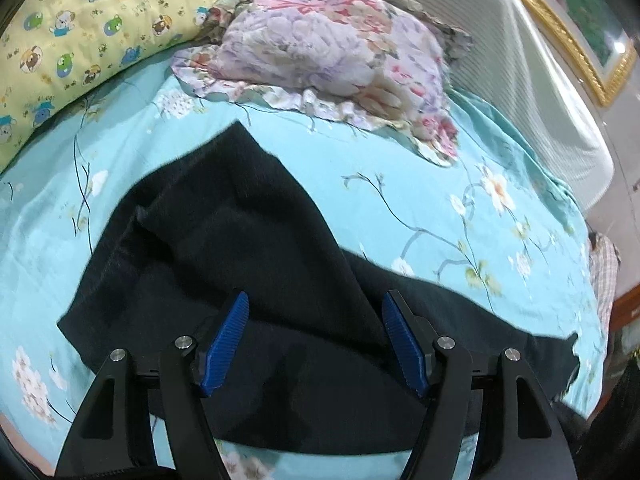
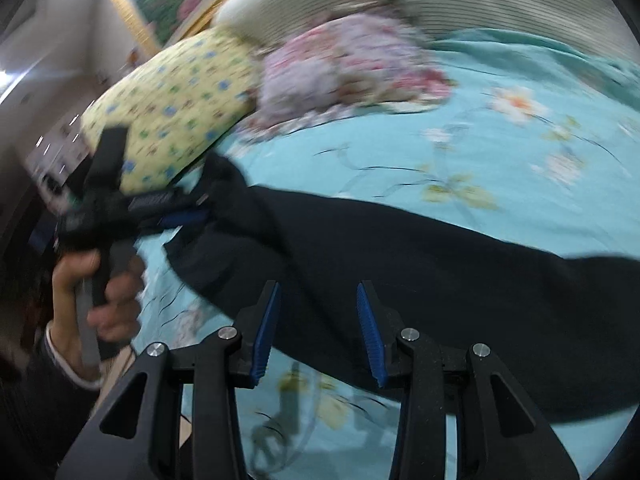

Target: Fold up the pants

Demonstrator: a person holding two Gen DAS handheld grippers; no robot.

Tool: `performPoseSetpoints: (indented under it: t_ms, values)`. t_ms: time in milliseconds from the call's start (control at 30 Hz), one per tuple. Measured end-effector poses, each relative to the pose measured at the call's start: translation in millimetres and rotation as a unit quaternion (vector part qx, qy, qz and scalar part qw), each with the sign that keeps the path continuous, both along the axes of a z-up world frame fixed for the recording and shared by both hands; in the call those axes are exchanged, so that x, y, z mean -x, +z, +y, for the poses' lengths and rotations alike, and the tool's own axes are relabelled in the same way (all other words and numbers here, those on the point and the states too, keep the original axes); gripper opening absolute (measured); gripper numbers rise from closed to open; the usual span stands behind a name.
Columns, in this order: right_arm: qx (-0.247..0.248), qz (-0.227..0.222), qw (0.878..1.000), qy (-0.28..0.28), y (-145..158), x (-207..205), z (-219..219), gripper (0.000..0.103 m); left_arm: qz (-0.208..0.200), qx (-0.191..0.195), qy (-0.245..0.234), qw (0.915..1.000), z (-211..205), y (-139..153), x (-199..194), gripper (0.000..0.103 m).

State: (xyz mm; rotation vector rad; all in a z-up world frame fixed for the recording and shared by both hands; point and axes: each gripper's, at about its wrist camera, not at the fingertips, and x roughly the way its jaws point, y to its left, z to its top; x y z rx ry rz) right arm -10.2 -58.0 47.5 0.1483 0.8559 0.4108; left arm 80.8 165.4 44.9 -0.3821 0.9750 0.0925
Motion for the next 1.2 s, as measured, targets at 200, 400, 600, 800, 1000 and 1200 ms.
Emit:
performPoseSetpoints:
  t_ms: [200, 400, 600, 800, 1000, 1200]
  values:
    - [0.035, -0.010, 0.996, 0.087, -12, -27, 58, 0.041, 0.028, 0.001, 0.031, 0.9991, 13, -1, -24, 0.070]
    - [0.074, -0.013, 0.989, 0.131, -27, -60, 92, 0.041, 0.051, -0.004, 0.047, 0.9976, 17, -8, -44, 0.070]
    - [0.111, -0.006, 0.982, 0.150, -43, -85, 103, 0.041, 0.076, 0.000, 0.064, 0.9950, 22, -24, -61, 0.070]
    - [0.122, -0.005, 0.979, 0.161, -52, -100, 108, 0.038, 0.088, -0.002, 0.069, 0.9937, 24, -33, -72, 0.069]
    - [0.129, 0.006, 0.980, 0.154, -60, -110, 103, 0.008, 0.089, -0.031, 0.062, 0.9935, 21, -39, -78, 0.036]
    - [0.105, 0.000, 0.983, 0.152, -48, -101, 100, 0.006, 0.062, -0.006, 0.058, 0.9964, 29, -31, -62, 0.009]
